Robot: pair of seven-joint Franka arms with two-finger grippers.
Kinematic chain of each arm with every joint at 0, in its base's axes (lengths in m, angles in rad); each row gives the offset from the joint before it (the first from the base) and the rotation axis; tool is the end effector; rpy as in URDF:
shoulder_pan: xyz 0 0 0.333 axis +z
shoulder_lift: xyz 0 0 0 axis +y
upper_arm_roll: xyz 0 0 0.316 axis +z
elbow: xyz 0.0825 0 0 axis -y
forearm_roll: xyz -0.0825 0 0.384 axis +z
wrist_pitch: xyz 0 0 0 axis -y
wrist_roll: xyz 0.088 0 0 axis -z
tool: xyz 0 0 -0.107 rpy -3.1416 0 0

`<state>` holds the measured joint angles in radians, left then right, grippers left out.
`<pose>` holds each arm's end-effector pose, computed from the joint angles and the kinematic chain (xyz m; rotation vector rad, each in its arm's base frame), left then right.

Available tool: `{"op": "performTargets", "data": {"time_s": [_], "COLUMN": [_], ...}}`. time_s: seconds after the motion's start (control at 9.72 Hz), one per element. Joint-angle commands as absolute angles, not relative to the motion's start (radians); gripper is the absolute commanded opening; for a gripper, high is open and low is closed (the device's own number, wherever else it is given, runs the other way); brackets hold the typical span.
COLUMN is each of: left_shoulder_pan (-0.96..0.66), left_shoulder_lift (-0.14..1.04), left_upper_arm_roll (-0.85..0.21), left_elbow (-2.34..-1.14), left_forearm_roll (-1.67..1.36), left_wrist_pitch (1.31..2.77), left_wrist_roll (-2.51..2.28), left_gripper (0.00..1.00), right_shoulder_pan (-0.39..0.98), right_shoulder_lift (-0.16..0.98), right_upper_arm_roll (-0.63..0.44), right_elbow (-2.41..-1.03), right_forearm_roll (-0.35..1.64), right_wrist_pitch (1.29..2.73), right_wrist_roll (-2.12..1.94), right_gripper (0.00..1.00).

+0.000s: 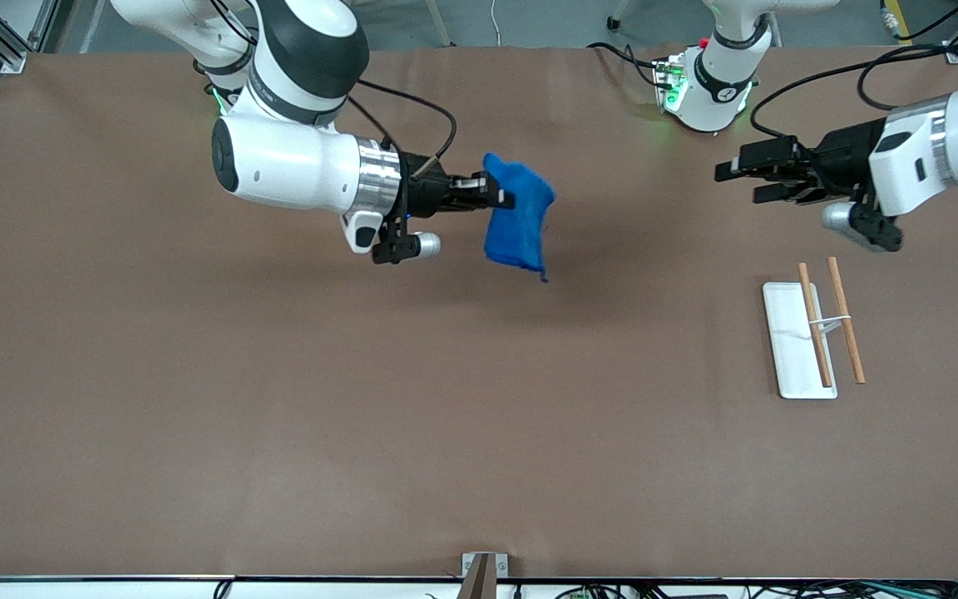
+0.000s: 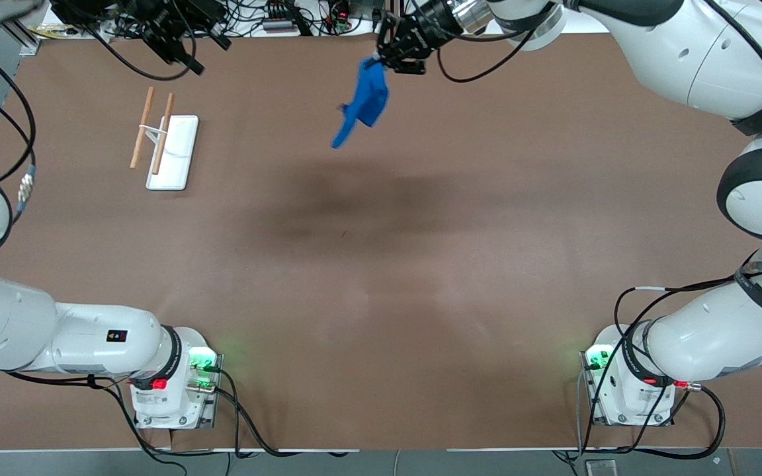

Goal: Right arm passes towel to left arm to hang
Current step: 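Carry the towel toward the middle while the left gripper reaches toward it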

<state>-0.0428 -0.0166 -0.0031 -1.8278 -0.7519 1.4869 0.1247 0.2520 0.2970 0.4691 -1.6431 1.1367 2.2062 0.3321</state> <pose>0.5224 -0.1019 0.5394 2.3511 -0.1272 -0.3477 0.5096 0.4417 0.5107 -2.0059 0.2585 0.4057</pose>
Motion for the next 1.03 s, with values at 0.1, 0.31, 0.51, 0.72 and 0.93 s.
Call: {"op": "performTargets", "data": {"time_s": [0.1,0.31,0.51,0.72,0.93], "left_shoulder_pan": [-0.032,-0.032,-0.032,-0.032,-0.032], "left_shoulder_lift": [-0.026,0.003,0.002,-0.003,-0.029], "left_upper_arm_roll": [0.031,0.05,0.052,0.08,0.08], "left_elbow": [-2.08,-2.166,-2.244,-2.319,-2.377], "left_forearm_roll": [-0.984,-1.119,-1.185,-1.279,-1.357], "left_wrist_pitch": [1.513,1.49,1.447,1.381,1.356], "left_wrist_roll": [0.4,0.519,0.615,0.676,0.704], "left_gripper": [1.0,1.0,0.98,0.97,0.97], "right_shoulder_pan": [0.274,0.287,0.313,0.34,0.362], "right_shoulder_lift": [0.296,0.299,0.305,0.33,0.354], "right_upper_arm_roll": [0.497,0.497,0.497,0.497,0.497], "right_elbow": [-1.646,-1.646,-1.644,-1.638,-1.625], "right_forearm_roll": [1.537,1.736,1.909,2.02,2.061], "right_wrist_pitch": [2.223,2.217,2.217,2.221,2.223], "right_wrist_roll": [0.218,0.129,0.037,-0.037,-0.057], "right_gripper": [0.01,0.01,0.01,0.01,0.01]}}
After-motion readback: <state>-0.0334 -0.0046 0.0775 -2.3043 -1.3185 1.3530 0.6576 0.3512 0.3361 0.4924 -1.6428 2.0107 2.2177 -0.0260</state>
